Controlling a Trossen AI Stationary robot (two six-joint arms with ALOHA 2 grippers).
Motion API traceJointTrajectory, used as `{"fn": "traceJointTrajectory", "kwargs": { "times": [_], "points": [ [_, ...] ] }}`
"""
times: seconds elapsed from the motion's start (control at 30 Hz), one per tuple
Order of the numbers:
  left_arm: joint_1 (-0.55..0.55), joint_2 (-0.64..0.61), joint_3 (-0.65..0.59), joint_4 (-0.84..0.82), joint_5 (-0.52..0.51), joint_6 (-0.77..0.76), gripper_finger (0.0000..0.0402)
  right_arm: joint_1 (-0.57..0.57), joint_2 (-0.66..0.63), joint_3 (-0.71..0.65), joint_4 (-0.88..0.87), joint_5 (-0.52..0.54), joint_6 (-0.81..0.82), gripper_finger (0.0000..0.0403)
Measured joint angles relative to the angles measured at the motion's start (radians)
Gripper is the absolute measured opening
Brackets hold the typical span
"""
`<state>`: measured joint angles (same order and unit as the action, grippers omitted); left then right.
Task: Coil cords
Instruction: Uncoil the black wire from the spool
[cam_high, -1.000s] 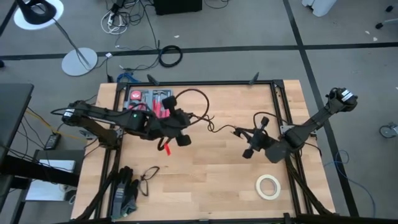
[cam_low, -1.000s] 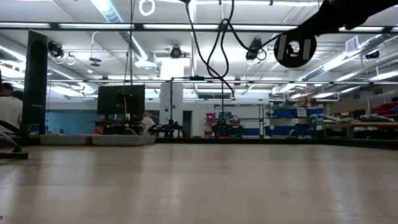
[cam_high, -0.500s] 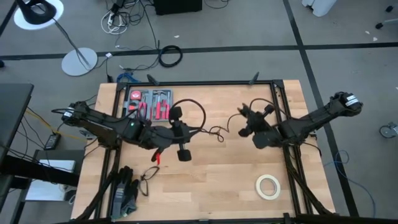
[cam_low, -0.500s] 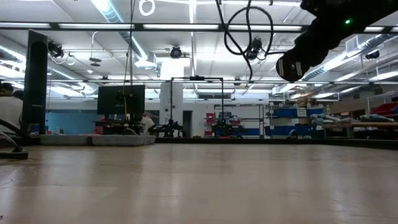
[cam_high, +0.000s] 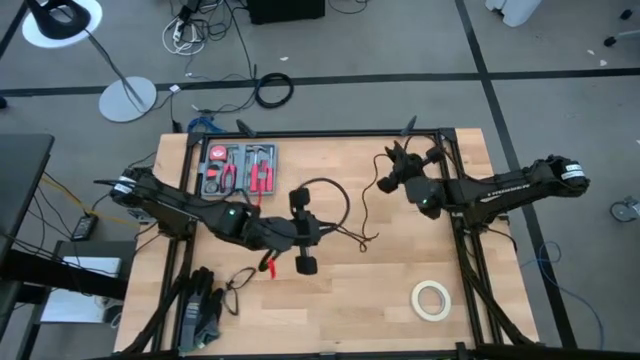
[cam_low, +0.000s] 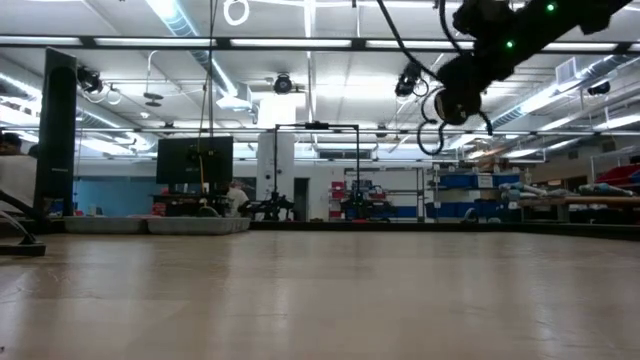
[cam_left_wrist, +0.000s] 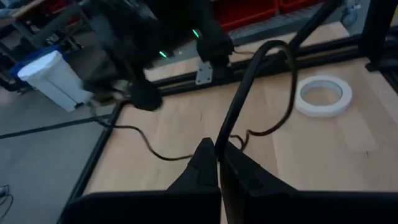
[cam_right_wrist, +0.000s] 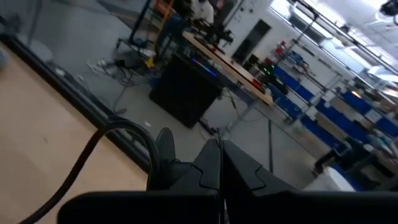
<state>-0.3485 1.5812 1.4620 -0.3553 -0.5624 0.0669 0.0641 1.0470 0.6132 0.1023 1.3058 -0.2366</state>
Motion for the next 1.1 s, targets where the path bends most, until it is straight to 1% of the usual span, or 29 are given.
{"fn": "traceJointTrajectory", "kwargs": {
  "times": [0.2,0.33,0.53,0.73,0.93,1.1],
  "points": [
    [0.0,0.05,0.0,0.006,0.04,-0.027,0.0,-0.032,0.0,0.0,0.394,-0.106,-0.298,0.0],
    [0.0,0.082,0.0,0.007,0.071,-0.052,0.0,-0.036,0.0,0.0,0.617,-0.187,-0.477,0.0],
    [0.01,0.141,0.0,-0.003,0.125,-0.08,0.0,-0.024,0.0,0.0,0.894,-0.358,-0.645,0.0],
    [0.026,0.161,-0.004,-0.017,0.131,-0.097,0.0,0.021,0.0,0.0,1.059,-0.428,-0.723,0.0],
    [0.056,0.161,-0.054,-0.013,0.168,-0.125,0.0,0.081,0.0,0.0,1.185,-0.508,-0.736,0.0],
    [0.089,0.161,-0.089,-0.049,0.173,-0.149,0.0,0.149,0.0,0.0,1.183,-0.521,-0.735,0.0]
  ]
}}
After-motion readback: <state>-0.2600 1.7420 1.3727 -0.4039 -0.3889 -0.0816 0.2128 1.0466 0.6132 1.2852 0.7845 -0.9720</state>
